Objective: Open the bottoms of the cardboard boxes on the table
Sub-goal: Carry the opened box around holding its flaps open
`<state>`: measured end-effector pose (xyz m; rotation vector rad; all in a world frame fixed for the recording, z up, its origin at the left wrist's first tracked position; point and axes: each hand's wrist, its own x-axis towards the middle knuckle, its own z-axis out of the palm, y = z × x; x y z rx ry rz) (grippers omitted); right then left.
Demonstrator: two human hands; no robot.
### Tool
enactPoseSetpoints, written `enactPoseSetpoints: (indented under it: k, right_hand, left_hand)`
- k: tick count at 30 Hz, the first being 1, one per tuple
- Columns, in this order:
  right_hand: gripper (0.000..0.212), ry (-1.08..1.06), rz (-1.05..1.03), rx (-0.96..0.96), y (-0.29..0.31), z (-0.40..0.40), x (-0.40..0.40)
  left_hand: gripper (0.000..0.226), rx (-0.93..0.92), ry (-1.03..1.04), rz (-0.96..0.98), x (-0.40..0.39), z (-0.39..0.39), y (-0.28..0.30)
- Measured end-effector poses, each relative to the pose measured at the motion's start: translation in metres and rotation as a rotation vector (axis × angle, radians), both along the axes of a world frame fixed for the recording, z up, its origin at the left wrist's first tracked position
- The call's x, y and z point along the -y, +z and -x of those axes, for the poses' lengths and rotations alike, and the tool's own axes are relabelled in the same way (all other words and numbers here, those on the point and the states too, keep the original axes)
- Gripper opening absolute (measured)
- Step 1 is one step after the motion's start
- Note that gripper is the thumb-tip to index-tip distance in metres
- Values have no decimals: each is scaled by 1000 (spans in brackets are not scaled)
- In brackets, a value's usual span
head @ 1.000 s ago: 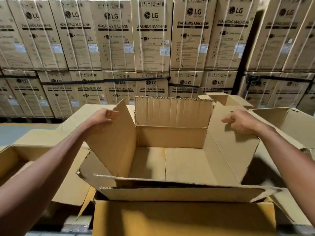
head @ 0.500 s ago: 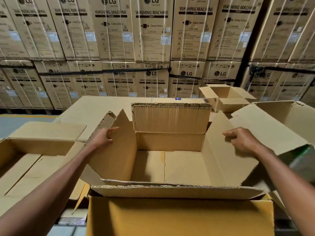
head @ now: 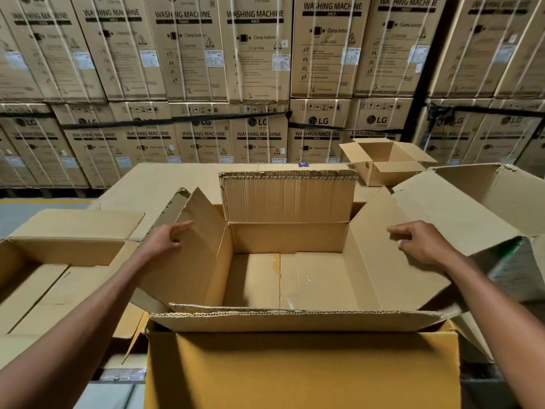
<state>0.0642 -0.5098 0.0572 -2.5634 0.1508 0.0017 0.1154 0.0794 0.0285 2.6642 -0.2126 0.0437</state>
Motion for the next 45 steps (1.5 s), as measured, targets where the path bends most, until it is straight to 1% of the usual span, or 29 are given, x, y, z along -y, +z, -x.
enactPoseSetpoints:
  k: [3,7,9,12,15,19,22,25,30,31,33,36,38,39,41,45]
  right_hand:
    - [47,-21,60,-12,-1,5,3]
    - [47,-35,158,-5,-2,11,4]
    - [50,-36,191,-27,-4,11,7]
    - [59,-16,309,-112,-2,10,8]
    - [62,-42,387,-133,-6,8,12]
    - [66,-96,481,-137,-23,14,17]
    - [63,-82,569,-85,-24,22,12]
    - [62,-93,585,-56,-26,23,12]
    - [56,-100,546,-36,-28,26,10]
    - [54,-111,507,-29,-28,27,10]
    - [50,-136,369,-6,-22,31,6]
    - [43,-150,83,68,1,45,-8]
    - [40,-130,-122,131,17,60,-18]
    - [38,-114,-186,165,25,69,-24]
    - [34,-86,-265,231,40,87,-36]
    - [29,-50,-361,355,64,126,-67]
  left_hand:
    - [70,-22,-13,-49,-2,0,4]
    - [67,22,-6,-86,-5,6,1]
    - [65,30,18,-94,-4,9,0]
    - [65,36,28,-88,-6,11,0]
    - [65,47,32,-86,-9,13,-1]
    - [71,52,53,-176,-10,18,-8]
    - [58,130,94,-282,-8,25,-11]
    - [58,144,102,-376,-8,29,-15]
    - [62,97,112,-361,4,41,-2]
    - [63,92,122,-319,9,45,2]
    - [59,119,160,-125,18,55,13]
    - [47,206,183,233,34,73,37]
    - [45,218,172,383,47,86,55]
    - [44,209,159,453,53,93,64]
    - [44,202,108,560,64,107,79]
    - [46,227,3,609,81,136,93]
